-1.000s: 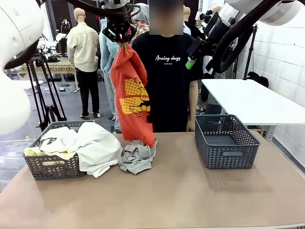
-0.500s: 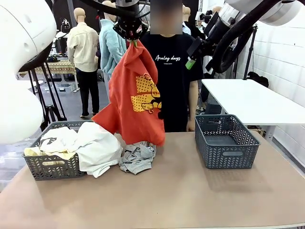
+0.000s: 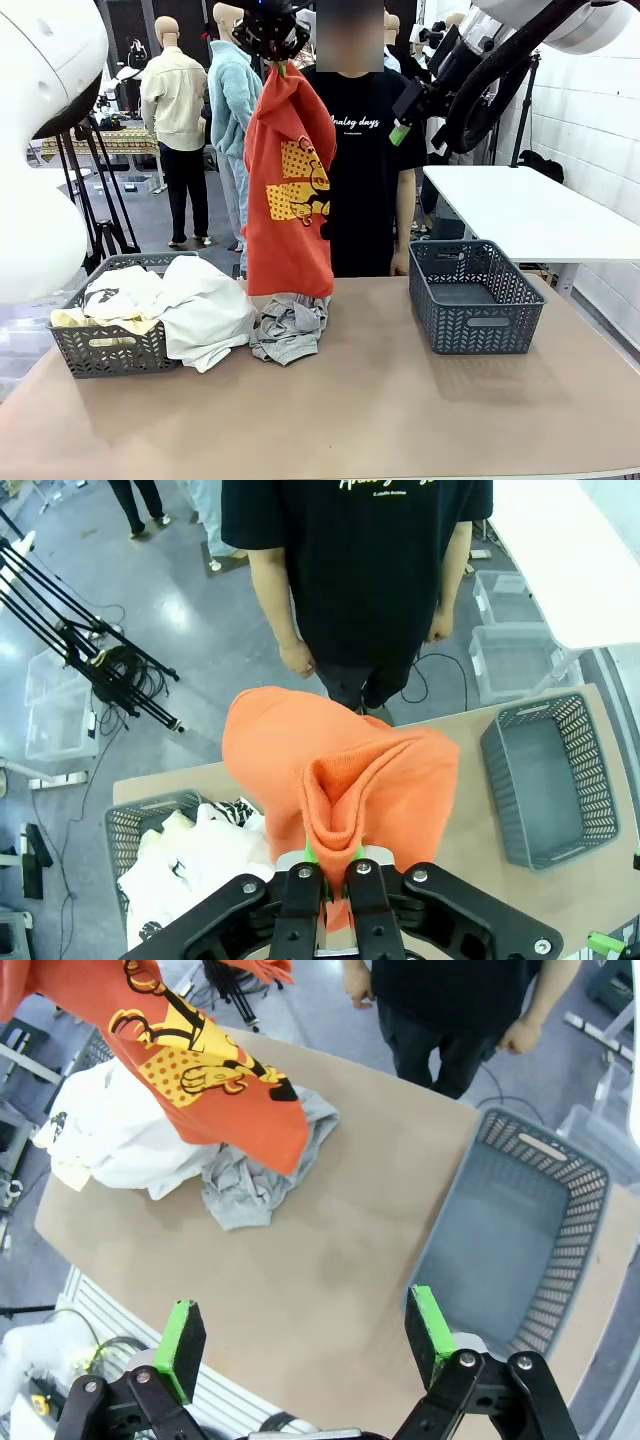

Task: Sort the tops and bottoms.
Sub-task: Lift clothes from the center of the table with your left hand.

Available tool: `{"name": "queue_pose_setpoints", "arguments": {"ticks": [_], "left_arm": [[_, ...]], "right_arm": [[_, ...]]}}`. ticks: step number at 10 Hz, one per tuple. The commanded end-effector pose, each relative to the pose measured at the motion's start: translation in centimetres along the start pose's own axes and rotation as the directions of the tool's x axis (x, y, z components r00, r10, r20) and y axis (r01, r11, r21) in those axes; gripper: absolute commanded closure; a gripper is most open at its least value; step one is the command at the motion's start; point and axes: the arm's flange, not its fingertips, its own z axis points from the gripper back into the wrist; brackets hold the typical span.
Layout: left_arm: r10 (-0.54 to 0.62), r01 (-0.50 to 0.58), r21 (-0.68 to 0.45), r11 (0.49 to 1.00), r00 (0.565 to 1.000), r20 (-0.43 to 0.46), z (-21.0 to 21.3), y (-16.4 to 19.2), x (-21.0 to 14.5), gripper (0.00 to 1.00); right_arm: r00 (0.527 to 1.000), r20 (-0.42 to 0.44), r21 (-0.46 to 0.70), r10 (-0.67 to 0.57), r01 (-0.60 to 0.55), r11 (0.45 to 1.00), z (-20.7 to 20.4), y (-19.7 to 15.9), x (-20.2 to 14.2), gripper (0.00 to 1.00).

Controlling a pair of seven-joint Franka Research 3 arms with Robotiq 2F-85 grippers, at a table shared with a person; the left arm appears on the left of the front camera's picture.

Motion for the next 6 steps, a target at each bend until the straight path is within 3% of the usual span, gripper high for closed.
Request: {"name": "queue_pose_setpoints", "arguments": {"ticks": [1,2,6], "left_arm": [[-0.036,0.037,0.025,0.999,0.999,-0.029,1.3,-2.4,6.1,1.0],[0.0,0.0,0.0,1.0,1.0,0.0,0.0,0.0,0.0,1.0],[0.0,0.0,0.0,1.0,1.0,0.0,0.0,0.0,0.0,1.0]], "right_arm": [[1.0,-0.002,-0.008,-0.011,0.011,1.0,-0.2,0.0,-0.6,0.0],[1.0,-0.002,-0.008,-0.011,0.011,1.0,-0.2,0.0,-0.6,0.0],[1.0,-0.002,-0.008,-0.011,0.011,1.0,-0.2,0.0,-0.6,0.0]]}}
